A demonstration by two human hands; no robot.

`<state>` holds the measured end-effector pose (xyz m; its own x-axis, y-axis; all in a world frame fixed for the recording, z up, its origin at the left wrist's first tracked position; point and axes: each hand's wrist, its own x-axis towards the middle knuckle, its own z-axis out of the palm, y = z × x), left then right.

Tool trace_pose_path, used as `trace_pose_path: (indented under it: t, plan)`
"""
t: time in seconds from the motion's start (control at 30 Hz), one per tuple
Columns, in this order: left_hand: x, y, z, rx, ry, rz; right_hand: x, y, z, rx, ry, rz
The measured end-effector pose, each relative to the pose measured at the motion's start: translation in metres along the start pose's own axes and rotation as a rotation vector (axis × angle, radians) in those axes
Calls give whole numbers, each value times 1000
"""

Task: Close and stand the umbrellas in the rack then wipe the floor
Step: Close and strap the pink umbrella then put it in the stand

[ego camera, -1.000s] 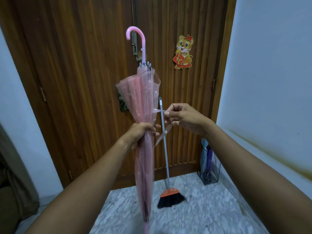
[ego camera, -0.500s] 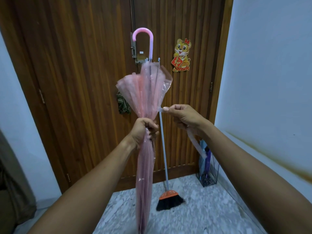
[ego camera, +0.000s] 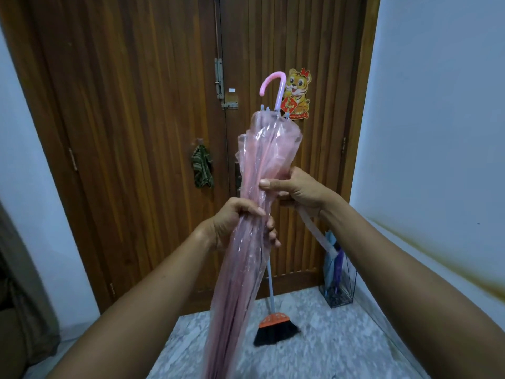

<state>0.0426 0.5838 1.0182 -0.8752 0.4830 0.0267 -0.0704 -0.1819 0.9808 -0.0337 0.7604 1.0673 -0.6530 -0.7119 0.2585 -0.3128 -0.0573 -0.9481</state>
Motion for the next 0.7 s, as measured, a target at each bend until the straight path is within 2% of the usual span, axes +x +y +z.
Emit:
trace_pose_path:
  t: [0.07, 0.13, 0.23, 0.37, 0.47, 0.6, 0.7]
  plan:
    - [-3, -4, -3, 267, 263, 44, 0, -1, 2, -149, 83, -50]
    - [-2, -9, -6, 429, 507, 129, 3, 4, 5, -297, 182, -84]
    - [11, -20, -6, 635, 605, 199, 10, 12, 16, -396, 255, -92]
    - [25, -31, -10, 601, 921, 222, 15, 4, 32, -670, 277, -53]
    - [17, -24, -11, 480, 1006, 233, 9, -3, 31, -879, 340, -90]
    - [6, -12, -8, 380, 1067, 219, 3, -2, 27, -804, 306, -166]
    - [-2, -1, 4, 307, 996, 234, 5, 1, 21, -721, 346, -215]
